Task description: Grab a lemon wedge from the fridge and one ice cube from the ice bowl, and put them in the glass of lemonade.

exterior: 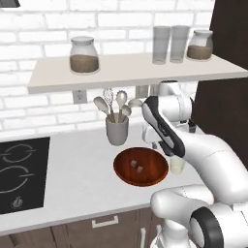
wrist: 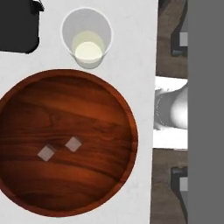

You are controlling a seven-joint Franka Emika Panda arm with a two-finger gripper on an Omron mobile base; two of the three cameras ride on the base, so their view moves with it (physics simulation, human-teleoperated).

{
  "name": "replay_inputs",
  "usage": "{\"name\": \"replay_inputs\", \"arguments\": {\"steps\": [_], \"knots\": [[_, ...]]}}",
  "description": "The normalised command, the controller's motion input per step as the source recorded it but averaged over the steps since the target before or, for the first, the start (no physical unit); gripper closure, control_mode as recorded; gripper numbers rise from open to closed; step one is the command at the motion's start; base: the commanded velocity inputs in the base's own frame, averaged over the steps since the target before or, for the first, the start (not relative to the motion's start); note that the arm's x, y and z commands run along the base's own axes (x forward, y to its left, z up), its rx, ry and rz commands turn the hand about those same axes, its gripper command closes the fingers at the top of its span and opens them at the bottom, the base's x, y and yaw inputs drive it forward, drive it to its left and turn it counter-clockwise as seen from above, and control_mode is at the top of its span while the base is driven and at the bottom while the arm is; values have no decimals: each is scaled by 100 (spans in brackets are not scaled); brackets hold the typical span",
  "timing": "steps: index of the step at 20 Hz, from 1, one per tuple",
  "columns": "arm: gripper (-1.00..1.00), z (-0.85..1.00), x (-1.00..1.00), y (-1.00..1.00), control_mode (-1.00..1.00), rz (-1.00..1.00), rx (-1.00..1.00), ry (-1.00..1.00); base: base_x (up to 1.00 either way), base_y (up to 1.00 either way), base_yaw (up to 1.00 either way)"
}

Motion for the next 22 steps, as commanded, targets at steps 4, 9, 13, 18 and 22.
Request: {"name": "replay_inputs", "arguments": {"steps": [4,9,13,18,22], "knots": [[-100,-74,22,1,-100,-2,21,-33,0,0,0],[-100,-51,35,5,-100,0,10,-15,0,0,0],[-100,-3,43,38,-100,1,-6,6,0,0,0],[-100,0,64,0,-100,5,-18,26,0,0,0],[-100,-4,30,0,-100,6,-9,13,0,0,0]]}}
